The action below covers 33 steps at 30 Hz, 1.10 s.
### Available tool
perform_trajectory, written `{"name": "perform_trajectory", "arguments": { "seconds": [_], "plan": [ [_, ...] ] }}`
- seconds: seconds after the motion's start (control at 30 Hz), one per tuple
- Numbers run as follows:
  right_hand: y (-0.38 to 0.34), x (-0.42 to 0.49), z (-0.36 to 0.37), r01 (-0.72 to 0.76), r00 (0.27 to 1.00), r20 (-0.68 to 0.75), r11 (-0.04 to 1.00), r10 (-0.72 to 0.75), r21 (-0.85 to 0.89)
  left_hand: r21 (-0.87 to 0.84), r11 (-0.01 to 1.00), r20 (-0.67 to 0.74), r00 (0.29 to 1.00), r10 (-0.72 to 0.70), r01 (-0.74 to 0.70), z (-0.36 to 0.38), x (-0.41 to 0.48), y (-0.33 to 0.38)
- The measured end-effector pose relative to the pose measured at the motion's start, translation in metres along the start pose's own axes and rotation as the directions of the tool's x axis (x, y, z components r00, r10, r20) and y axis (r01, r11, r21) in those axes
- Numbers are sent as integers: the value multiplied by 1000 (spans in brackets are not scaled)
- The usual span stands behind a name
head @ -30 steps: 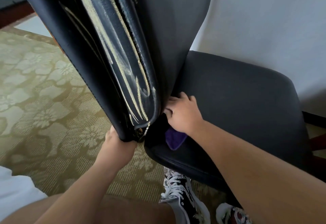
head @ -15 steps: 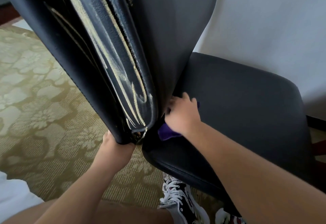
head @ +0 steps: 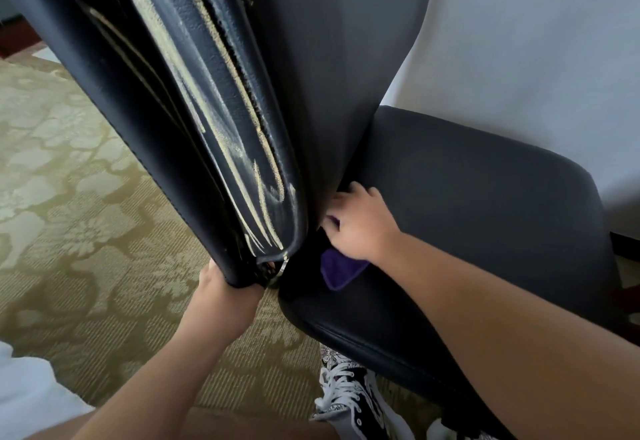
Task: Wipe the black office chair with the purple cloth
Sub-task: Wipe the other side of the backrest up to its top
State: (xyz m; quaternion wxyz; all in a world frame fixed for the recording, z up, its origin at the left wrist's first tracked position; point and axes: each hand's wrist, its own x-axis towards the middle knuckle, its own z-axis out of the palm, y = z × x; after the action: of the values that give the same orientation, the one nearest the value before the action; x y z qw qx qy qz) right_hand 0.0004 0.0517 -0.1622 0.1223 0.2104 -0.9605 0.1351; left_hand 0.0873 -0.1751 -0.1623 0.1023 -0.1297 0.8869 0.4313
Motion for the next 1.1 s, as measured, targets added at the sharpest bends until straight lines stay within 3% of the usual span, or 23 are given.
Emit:
{"name": "perform_trajectory", "arguments": {
  "seconds": [0.13,0.33,0.43,0.57,0.7,0.93,1.1],
  "plan": [
    [26,40,-5,-278,942,160,953,295,-121,12,999,-14,999,-42,42,-2,8,-3],
    [61,74,-6,-548,822,71,819,565,-170,-4,1000,-40,999,-26,25,0,17,1],
    [63,78,-5,-606,789,28,785,613,-130,0,1000,-37,999,-25,25,2,20,-2],
    [46,63,-6,-536,837,80,840,541,-76,0,996,-1,996,-85,85,1,26,-7],
    [16,36,-10,-417,894,155,907,420,-55,5,998,6,998,-57,56,-1,25,-1],
    [-63,-37,-4,-168,982,101,984,161,59,-10,997,13,997,-81,82,-1,23,-3],
    [-76,-68,-5,27,990,129,985,-50,172,-37,997,6,998,-69,70,-1,19,0]
  ]
}}
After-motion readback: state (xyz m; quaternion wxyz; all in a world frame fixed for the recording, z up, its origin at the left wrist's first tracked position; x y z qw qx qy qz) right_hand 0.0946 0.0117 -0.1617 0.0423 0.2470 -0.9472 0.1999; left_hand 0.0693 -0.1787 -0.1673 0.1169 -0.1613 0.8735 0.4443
